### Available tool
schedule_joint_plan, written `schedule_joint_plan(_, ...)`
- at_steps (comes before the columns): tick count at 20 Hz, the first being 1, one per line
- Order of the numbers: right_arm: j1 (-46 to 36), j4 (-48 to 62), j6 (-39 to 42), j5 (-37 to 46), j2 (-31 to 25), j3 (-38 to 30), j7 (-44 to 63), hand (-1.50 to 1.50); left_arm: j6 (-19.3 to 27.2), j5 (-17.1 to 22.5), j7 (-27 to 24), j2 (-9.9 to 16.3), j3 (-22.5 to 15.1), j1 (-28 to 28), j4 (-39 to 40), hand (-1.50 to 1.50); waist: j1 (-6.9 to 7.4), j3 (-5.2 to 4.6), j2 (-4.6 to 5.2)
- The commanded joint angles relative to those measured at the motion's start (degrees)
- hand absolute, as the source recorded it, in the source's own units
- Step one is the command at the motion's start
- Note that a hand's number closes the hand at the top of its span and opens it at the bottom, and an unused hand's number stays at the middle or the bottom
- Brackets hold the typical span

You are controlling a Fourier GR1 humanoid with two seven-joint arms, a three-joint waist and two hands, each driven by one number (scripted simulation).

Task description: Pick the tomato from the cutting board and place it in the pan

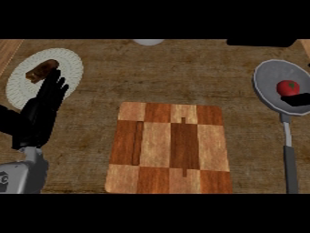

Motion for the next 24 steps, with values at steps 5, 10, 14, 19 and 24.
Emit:
schedule_joint_plan(5,1.32,-2.57,2.37,-14.65,-1.52,-12.44,-14.58,-1.5,0.14,0.82,-0.07,-0.06,1.07,-0.46,0.49,0.0,-1.22,0.05,-0.27)
schedule_joint_plan(10,5.21,-3.65,13.2,-23.91,-4.38,-19.14,-20.47,-1.5,0.85,0.37,1.75,1.84,2.68,-0.34,-0.57,0.0,-2.86,-0.13,-1.13)
schedule_joint_plan(14,12.24,-3.66,25.93,-29.09,-9.69,-22.55,-26.7,-1.5,0.87,0.7,3.08,0.89,1.82,-0.3,-0.64,0.0,-3.91,-0.16,-1.33)
schedule_joint_plan(19,17.84,-6.48,35.28,-32.59,-7.96,-21.4,-30.07,-1.5,-0.97,2.33,3.28,2.4,3.45,1.64,-1.73,0.0,-3.34,-0.31,-1.47)
schedule_joint_plan(24,26.52,-9.84,38.13,-36.99,-9.19,-21.16,-34.68,-1.5,0.49,-0.32,0.93,-0.25,0.76,1.37,-0.75,0.0,-3.0,-0.26,-1.23)
